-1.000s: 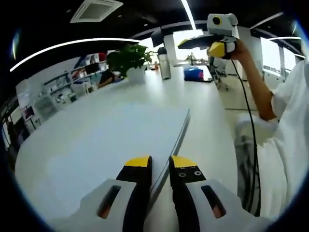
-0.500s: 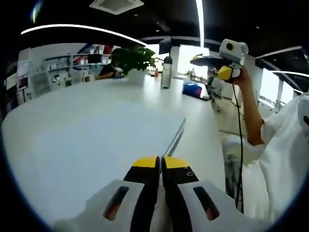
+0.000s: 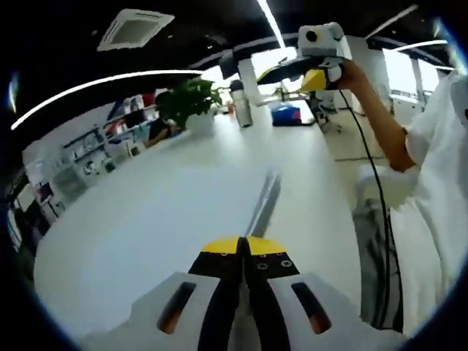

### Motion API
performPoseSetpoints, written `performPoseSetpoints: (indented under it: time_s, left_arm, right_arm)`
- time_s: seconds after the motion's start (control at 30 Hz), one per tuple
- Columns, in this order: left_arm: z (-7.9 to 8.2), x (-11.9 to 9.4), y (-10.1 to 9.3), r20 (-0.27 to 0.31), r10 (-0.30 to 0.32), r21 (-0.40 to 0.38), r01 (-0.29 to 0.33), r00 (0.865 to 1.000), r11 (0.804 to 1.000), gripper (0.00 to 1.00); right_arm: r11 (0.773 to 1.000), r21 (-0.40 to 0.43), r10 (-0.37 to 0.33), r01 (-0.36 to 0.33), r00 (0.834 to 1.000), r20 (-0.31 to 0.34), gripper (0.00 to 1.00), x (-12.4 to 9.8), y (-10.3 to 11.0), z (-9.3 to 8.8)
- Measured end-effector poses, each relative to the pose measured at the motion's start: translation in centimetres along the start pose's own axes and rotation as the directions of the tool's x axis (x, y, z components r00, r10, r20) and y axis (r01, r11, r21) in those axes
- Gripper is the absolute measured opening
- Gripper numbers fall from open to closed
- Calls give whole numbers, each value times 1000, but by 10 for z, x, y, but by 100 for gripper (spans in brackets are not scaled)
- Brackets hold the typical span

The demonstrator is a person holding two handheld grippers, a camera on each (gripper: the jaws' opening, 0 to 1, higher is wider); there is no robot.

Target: Grasp the top corner of one sheet in the document stack and pull a single sheet out from the document stack, separating that one sheet from the rest and lifting it clear until the single sheet is fully removed from the stack

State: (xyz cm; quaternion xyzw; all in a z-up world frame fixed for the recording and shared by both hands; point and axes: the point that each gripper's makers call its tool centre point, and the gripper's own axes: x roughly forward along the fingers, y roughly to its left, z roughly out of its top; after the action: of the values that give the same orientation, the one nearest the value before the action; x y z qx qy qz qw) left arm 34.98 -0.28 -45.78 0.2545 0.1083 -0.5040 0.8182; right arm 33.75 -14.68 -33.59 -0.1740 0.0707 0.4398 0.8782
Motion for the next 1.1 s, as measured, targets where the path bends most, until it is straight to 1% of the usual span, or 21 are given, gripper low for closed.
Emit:
performPoseSetpoints:
  time_s: [0.03,0.23,0.33,0.4,0.47,0.57,0.63,0.67,0.73,0.8,0.83,0.87,0.93,1.0,1.07,1.1]
  left_arm:
    - [0,1,-1,-13,13,25,-13,1000,1000,3]
    - [2,2,2,-31,40,41,-38,999,998,5]
    - [1,1,4,-57,76,112,-69,995,991,5]
    - [0,2,1,-82,90,140,-78,993,987,4]
    - [1,2,1,-95,112,186,-93,989,978,4]
    - [3,1,1,-109,151,265,-118,983,957,4]
    - [3,2,2,-116,172,321,-127,978,938,4]
    - [4,2,2,-122,186,366,-130,975,922,4]
    - [5,1,1,-132,229,449,-148,964,881,4]
    - [6,0,-3,-148,249,502,-144,957,853,3]
    - [5,0,-4,-158,260,512,-146,953,847,3]
    - [4,0,-2,-160,268,518,-151,950,842,3]
    - [4,0,-2,-166,282,541,-151,945,827,4]
    - [4,-1,0,-170,285,533,-155,944,832,5]
    - [5,-2,1,-168,277,523,-153,946,838,6]
    - [5,-3,1,-168,272,505,-154,948,849,7]
  right_arm:
    - [1000,0,0,0,1000,0,48,0,0,0]
    - [1000,1,-1,1,1000,4,48,-1,0,1]
    - [1000,1,-1,1,1000,2,48,0,-1,0]
    - [1000,1,-1,1,1000,3,48,0,0,1]
    - [1000,0,0,0,1000,2,48,0,0,1]
    - [1000,0,-1,1,1000,4,48,0,0,1]
    - [1000,0,-1,1,1000,4,48,0,0,1]
    - [1000,0,-1,1,1000,4,48,0,0,1]
    - [1000,-2,0,0,1000,4,48,0,1,1]
    - [1000,-3,0,0,1000,7,48,0,1,2]
    - [1000,-3,1,-1,1000,7,48,0,1,2]
    - [1000,-4,0,0,1000,7,48,-1,1,2]
    - [1000,-4,0,0,1000,7,48,-1,1,2]
    - [1000,-4,0,0,1000,7,48,-1,2,2]
    - [1000,-4,1,-1,1000,7,48,-1,1,2]
    - [1000,-3,1,-1,1000,7,48,-1,1,2]
